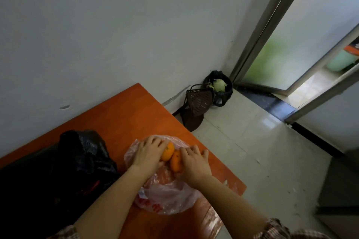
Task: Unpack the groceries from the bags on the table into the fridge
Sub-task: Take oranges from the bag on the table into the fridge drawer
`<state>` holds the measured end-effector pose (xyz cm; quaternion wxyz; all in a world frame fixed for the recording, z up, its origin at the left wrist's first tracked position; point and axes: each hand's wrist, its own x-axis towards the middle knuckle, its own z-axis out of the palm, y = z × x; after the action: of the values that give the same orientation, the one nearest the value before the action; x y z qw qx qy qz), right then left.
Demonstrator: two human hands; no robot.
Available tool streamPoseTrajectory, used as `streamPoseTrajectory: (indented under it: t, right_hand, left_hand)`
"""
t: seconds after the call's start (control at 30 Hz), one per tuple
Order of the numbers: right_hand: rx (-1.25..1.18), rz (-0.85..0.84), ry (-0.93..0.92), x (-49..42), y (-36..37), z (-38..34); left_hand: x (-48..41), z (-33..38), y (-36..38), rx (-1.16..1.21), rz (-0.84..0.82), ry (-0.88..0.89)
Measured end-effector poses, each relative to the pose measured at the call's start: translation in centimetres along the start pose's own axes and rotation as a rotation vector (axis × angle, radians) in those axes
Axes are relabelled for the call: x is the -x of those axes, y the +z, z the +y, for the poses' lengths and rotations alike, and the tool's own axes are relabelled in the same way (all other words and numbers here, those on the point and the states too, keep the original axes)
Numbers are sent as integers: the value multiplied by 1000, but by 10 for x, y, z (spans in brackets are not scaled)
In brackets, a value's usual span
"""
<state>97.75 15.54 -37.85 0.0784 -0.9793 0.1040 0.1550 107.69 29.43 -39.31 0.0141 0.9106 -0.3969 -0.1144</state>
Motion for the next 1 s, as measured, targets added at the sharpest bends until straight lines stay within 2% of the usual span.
streamPoseTrajectory:
  t: [0.1,0.27,0.57,0.73,0.87,1.0]
  right_hand:
    - [-16,-28,17,-2,0,2]
    - [-80,-63,46,-2,-1,6]
    - [-455,-11,-41,39,-25,10]
    - [-607,47,-62,72,-53,14]
    - [-623,147,-28,111,-80,34]
    - [-616,295,41,154,-101,77]
  left_hand:
    - [-7,6,-1,49,-52,-76]
    - [-1,10,-7,94,-107,-107]
    - [46,11,-49,596,67,-168]
    - [70,27,-86,670,58,-188]
    - [76,60,-108,588,89,-267]
    - [74,119,-132,564,184,-189]
